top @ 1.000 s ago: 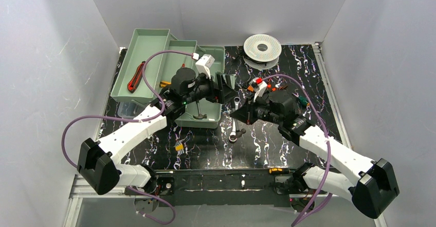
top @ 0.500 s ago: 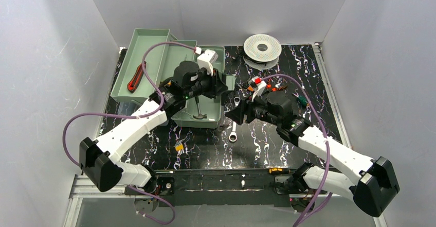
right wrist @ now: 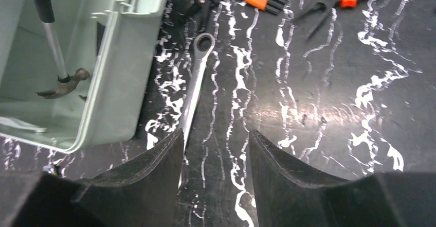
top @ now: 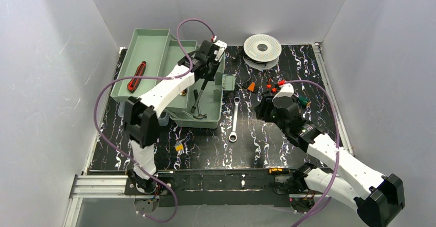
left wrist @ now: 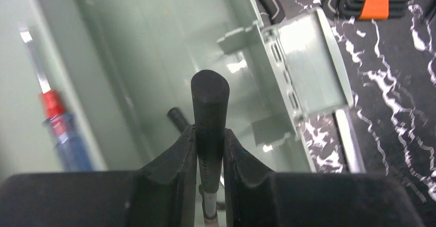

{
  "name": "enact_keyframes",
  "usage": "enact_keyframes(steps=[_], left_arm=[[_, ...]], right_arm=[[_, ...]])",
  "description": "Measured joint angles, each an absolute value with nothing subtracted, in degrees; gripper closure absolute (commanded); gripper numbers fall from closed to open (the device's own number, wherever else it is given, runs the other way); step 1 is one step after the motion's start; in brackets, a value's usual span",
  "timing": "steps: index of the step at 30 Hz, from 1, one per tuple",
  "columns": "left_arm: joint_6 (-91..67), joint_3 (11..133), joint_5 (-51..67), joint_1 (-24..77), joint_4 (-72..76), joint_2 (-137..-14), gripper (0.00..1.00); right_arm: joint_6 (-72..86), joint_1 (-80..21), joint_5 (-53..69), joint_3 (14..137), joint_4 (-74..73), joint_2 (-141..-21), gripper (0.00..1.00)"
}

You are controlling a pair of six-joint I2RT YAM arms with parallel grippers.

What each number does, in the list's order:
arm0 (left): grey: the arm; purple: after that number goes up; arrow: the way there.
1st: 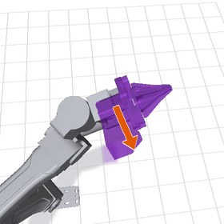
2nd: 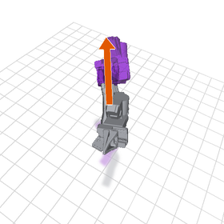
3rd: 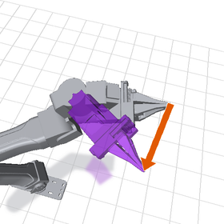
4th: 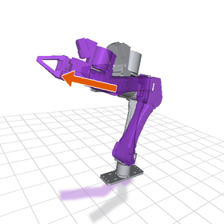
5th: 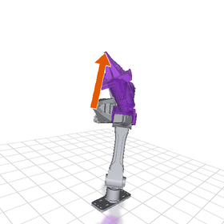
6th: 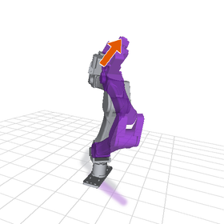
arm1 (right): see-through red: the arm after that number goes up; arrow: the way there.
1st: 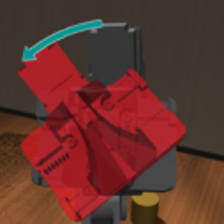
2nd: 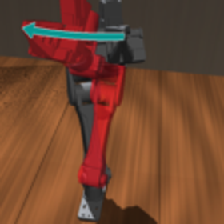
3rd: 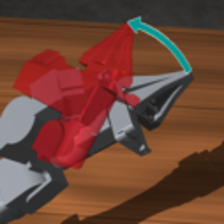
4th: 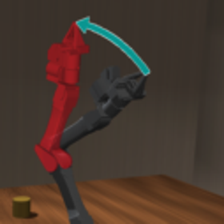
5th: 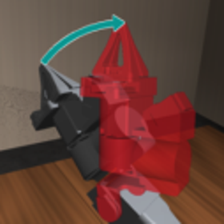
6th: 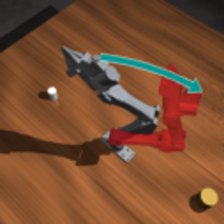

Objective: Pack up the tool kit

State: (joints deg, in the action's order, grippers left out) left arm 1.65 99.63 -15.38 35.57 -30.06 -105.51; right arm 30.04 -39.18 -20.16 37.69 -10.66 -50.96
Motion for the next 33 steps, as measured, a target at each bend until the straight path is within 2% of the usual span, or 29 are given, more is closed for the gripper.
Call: enact_keyframes(steps=[2, 4, 6, 10, 12, 13, 16, 23, 28, 33], left_arm=[[-0.4, 104.1, -11.5, 33.3, -33.3, -111.1, 0.66], [-2.1, 108.2, -8.3, 31.2, -34.2, -115.7, 0.52], [-3.8, 111.2, -5.1, 29.4, -35.2, -118.9, 0.34], [-6.1, 111.9, -0.1, 27.7, -36.0, -119.0, 0.04], [-8.0, 111.5, 1.8, 28.0, -35.4, -117.0, 0.02], [-8.8, 111.0, 2.4, 28.3, -35.1, -115.9, 0.02], [-12.1, 106.5, 4.4, 29.6, -32.6, -108.7, 0.02], [-17.8, 84.9, 6.1, 35.9, -23.7, -83.3, 0.02], [-17.1, 79.6, 6.2, 36.0, -26.0, -72.9, 0.02], [-14.7, 74.1, 4.9, 35.7, -30.7, -65.7, 0.02]], right_arm=[[30.6, -38.0, -21.4, 37.7, -12.4, -50.7, 0.41], [31.8, -36.4, -22.9, 37.7, -14.8, -51.5, 0.40], [32.9, -33.6, -23.5, 38.3, -17.5, -53.9, 0.38], [35.0, -24.0, -21.6, 42.0, -23.2, -62.5, 0.37], [36.7, -19.6, -20.6, 45.2, -26.1, -67.2, 0.37], [37.6, -18.1, -20.4, 46.6, -27.0, -69.0, 0.29], [40.1, -15.2, -21.2, 52.6, -31.6, -74.6, 0.26], [42.5, -10.5, -19.1, 63.8, -35.1, -83.9, 0.28], [46.6, -9.5, -18.0, 68.3, -36.6, -89.4, 0.32], [51.0, -9.6, -18.6, 80.2, -40.4, -101.5, 0.34]])
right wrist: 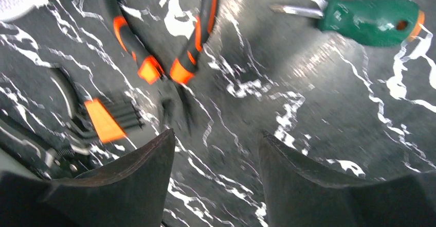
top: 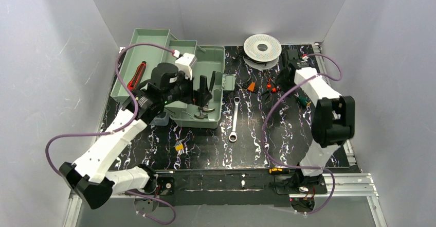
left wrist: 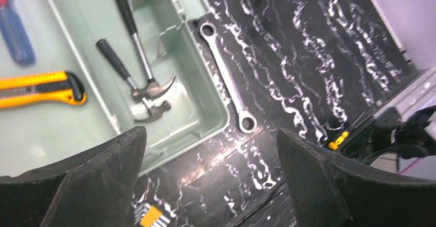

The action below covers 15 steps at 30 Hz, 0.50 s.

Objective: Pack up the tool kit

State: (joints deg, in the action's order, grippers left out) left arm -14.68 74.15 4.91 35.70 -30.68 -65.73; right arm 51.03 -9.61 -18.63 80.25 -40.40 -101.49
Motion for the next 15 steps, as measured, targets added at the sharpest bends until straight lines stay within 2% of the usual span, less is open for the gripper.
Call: enact_keyframes(steps=[7, 15], left_arm=[[-12.1, 65.5, -4.1, 35.7, -33.3, -55.0, 0.02], [-9.7, 57.9, -9.4, 35.7, -29.7, -44.6, 0.02]], right_arm=[[55.8, -8.7, -19.6, 96.8, -48.0, -116.2, 0.36], [58.4, -7.8, -20.9, 100.6, -52.2, -121.8, 0.36]])
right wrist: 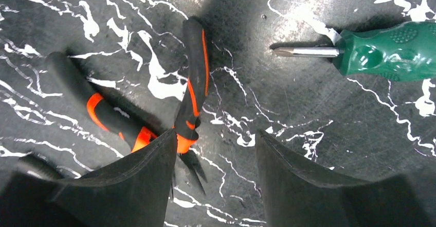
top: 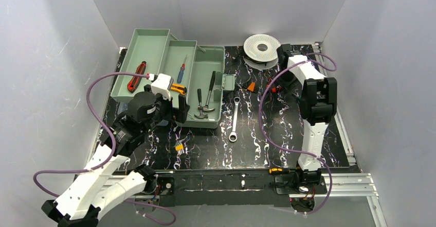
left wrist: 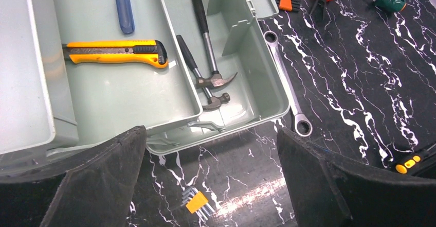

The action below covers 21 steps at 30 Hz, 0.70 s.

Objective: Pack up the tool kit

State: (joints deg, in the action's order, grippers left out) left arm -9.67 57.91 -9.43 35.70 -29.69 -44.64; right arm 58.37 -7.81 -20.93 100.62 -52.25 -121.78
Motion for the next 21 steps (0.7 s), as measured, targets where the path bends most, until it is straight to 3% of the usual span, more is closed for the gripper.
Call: enact_keyframes(steps=[12, 14, 16, 21], left_arm=[[-6.9, 53.4, -9.9, 35.7, -26.6, -42.3, 0.02], [-6.7, 53.3, -9.9, 35.7, -26.3, -41.6, 0.02], [-6.5, 53.1, -9.9, 35.7, -25.9, -40.9, 0.02], [-6.4, 53.0, -9.7, 35.7, -25.7, -40.1, 0.02]], right_arm=[[60.1, -7.1, -21.8, 105.8, -54.1, -128.4, 0.46], [60.1, -7.1, -22.0, 106.4, -54.3, -128.4, 0.61], [60.0, -7.1, -22.1, 106.8, -54.3, -128.4, 0.98], [60.9, -6.5, -20.5, 106.9, -53.9, -128.2, 0.99]])
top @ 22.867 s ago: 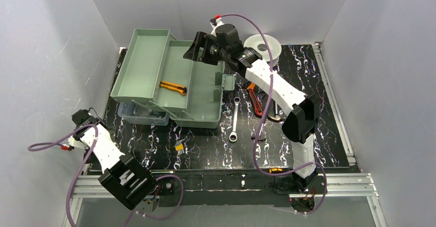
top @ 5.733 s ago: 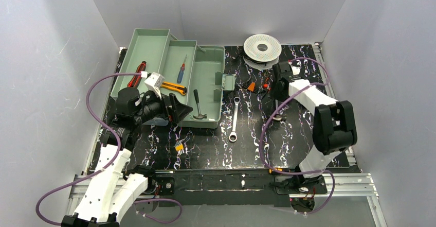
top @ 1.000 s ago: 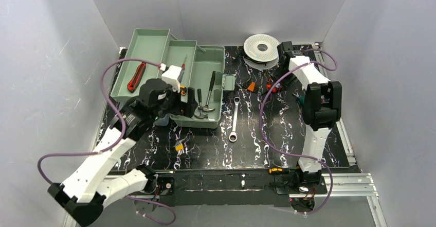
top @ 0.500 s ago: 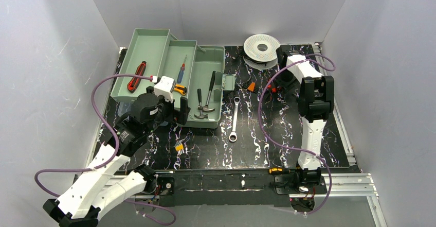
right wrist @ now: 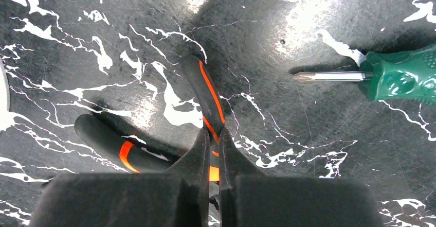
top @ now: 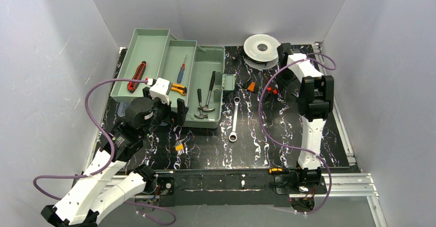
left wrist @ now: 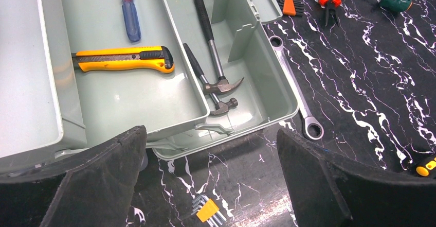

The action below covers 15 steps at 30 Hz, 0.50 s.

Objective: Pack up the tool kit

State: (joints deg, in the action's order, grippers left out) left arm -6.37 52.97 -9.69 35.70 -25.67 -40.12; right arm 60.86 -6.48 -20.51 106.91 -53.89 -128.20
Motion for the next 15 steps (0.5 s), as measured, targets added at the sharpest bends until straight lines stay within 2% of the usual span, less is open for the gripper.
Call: enact_keyframes(steps=[5, 12, 14, 15], left_arm=[[-6.3, 53.0, -9.3, 35.7, -25.7, -40.2, 0.02], [-6.1, 52.9, -7.6, 35.7, -25.7, -40.2, 0.02], [-6.1, 52.9, -7.1, 35.7, -25.7, -40.2, 0.02], [-6.1, 52.9, -7.0, 35.7, -25.7, -40.2, 0.02]], right_arm=[[61.0, -5.9, -18.8, 99.8, -49.0, -123.6, 0.99], [55.4, -5.7, -13.3, 84.1, -40.3, -108.5, 0.99], [53.9, -5.7, -11.2, 80.7, -37.6, -104.7, 0.78], [53.7, -5.7, -10.7, 79.7, -36.7, -103.7, 0.63]])
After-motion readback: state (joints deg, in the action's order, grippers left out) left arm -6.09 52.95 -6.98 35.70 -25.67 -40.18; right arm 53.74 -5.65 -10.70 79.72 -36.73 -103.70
